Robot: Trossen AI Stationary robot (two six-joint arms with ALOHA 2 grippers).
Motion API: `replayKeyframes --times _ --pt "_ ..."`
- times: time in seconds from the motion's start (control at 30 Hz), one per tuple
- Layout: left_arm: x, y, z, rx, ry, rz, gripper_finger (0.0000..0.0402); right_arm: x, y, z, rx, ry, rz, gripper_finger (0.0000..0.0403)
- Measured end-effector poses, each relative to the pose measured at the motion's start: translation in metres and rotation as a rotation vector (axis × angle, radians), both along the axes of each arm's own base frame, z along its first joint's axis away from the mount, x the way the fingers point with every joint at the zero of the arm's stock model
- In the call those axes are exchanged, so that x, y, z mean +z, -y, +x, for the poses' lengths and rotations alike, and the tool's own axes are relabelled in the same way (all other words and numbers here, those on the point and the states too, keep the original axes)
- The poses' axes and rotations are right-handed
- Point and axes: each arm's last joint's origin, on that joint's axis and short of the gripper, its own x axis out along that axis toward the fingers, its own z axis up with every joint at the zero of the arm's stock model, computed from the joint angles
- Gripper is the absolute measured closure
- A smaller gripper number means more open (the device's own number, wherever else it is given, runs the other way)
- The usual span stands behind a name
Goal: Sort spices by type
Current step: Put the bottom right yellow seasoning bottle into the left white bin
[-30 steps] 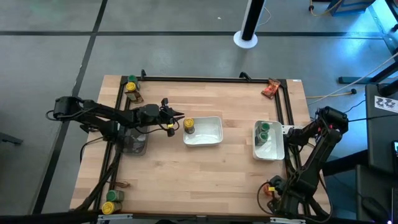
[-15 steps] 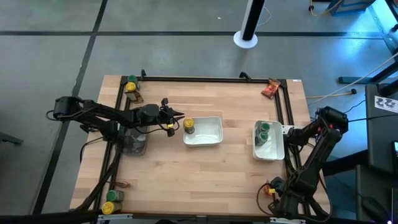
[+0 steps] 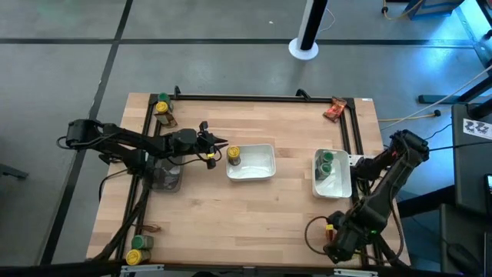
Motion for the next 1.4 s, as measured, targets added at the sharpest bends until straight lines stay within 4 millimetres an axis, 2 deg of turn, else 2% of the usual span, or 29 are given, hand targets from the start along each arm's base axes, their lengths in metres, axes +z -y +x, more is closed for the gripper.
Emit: replayKeyframes --times 0.23,0.4,0.73,1.03,1.23,1.4 --pt "0.000 0.000 0.000 0.000 0.000 0.000 0.0357 0.035 0.018 0.012 -0.022 0.025 -0.032 0.0162" --pt "0.000 0.000 0.000 -0.001 0.000 0.000 0.0357 0.050 0.036 0.025 -0.019 0.203 -0.143 0.0153" --pt "0.000 0.000 0.000 -0.001 0.000 0.000 0.0357 0.051 0.074 0.059 0.154 0.502 -0.375 0.0159" --pt "0.002 0.000 0.001 -0.010 0.012 0.031 0.0357 0.052 0.111 0.081 0.324 0.626 -0.625 0.0160" --pt "0.017 0.000 0.007 -0.015 0.049 0.040 0.0357 0.053 0.136 0.093 0.422 0.644 -0.769 0.0153" --pt "0.042 0.003 0.024 -0.048 -0.024 0.038 0.0357 0.055 0.156 0.105 0.489 0.668 -0.833 0.0159"
